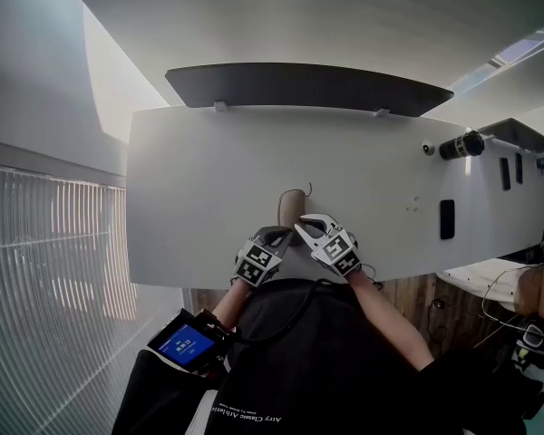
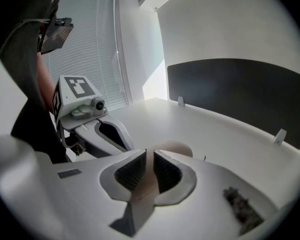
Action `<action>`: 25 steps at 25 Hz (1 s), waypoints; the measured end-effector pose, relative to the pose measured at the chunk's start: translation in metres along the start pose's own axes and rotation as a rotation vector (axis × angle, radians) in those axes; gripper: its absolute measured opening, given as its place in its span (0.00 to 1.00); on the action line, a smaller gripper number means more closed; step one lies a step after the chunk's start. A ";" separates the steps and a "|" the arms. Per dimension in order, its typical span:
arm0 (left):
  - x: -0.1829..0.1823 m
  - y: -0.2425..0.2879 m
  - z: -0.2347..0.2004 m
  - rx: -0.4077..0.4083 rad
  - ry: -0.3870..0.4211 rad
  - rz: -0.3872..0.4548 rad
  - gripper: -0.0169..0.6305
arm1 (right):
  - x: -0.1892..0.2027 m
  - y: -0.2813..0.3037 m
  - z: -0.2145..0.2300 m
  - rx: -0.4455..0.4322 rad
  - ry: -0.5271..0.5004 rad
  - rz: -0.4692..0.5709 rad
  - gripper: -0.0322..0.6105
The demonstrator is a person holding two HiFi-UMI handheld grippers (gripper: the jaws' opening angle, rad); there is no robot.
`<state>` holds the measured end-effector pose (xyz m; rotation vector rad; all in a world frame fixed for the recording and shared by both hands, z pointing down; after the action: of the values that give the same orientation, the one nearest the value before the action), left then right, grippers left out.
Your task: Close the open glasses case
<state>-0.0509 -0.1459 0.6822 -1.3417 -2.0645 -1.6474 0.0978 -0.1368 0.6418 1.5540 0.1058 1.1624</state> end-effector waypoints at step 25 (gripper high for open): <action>0.002 0.000 0.000 -0.011 0.000 0.026 0.04 | 0.012 -0.003 -0.005 0.012 -0.002 -0.073 0.10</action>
<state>-0.0517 -0.1451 0.6833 -1.3658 -2.0325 -1.6505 0.1015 -0.1252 0.6462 1.5493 0.1672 1.1049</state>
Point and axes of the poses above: the fingertips, and each gripper's own axes: y forward along the fingers, z to its right, x out of its underside, the point moved 10 cm from there along -y, backward along the fingers, and after that the axes turned 12 degrees about -z, right-handed, at the moved point
